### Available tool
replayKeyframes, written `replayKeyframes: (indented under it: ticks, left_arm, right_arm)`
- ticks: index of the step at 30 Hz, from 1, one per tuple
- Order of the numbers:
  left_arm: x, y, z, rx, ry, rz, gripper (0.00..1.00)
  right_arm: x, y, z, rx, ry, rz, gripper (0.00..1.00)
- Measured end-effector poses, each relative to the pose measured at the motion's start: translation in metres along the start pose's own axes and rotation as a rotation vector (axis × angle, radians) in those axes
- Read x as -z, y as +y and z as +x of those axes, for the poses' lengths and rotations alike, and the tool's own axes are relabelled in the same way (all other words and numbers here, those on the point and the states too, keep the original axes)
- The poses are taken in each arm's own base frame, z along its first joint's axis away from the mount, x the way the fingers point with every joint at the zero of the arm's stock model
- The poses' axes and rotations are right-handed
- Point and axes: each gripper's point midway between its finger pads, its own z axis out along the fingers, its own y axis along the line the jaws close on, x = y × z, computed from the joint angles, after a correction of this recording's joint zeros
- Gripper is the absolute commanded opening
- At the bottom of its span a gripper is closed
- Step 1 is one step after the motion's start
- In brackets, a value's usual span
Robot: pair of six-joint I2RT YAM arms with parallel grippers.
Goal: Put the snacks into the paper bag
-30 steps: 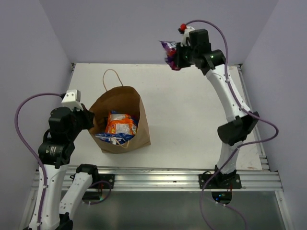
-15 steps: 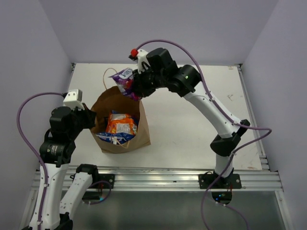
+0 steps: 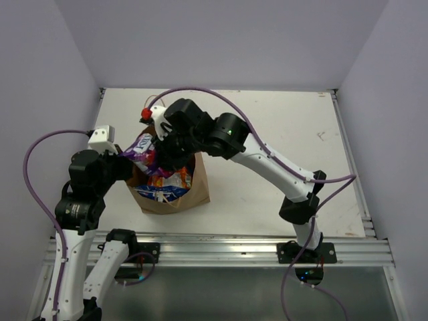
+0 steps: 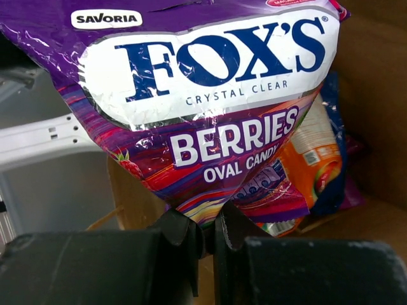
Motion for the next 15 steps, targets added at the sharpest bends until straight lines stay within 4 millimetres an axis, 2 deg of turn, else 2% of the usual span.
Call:
replayKeyframes:
  ticks: [4,5,6,7,8,9,11,15]
  left_arm:
    - [0.0,-0.001,0.0,0.0,0.001,0.003,0.0]
    - [0.0,-0.001,0.0,0.0,0.001,0.004,0.0]
    - [0.0,-0.001,0.0,0.0,0.001,0.004,0.0]
    - [0.0,-0.001,0.0,0.0,0.001,0.005,0.0]
    - [0.0,-0.001,0.0,0.0,0.001,0.006,0.0]
    - [0.0,-0.001,0.0,0.0,0.001,0.007,0.0]
    - [0.0,-0.001,0.0,-0.001,0.001,0.007,0.0]
    - [0.0,-0.001,0.0,-0.008,0.002,0.008,0.0]
  right_arm:
    - [-0.007,0.009,0.022,0.006,0.07,-0.007,0.0]
    - [-0.01,0.008,0.028,0.005,0.089,-0.002,0.04]
    - [-0.012,0.006,0.033,0.002,0.106,0.006,0.21]
    - [-0.013,0.003,0.036,-0.002,0.12,0.021,0.32]
    - [-0.014,0.0,0.038,-0.005,0.127,0.036,0.49]
    - [-0.013,-0.003,0.037,-0.006,0.122,0.053,0.77]
    - [-0.01,-0.007,0.03,-0.002,0.098,0.084,0.97]
    - [0.011,-0.019,-0.01,0.032,-0.048,0.184,0.99]
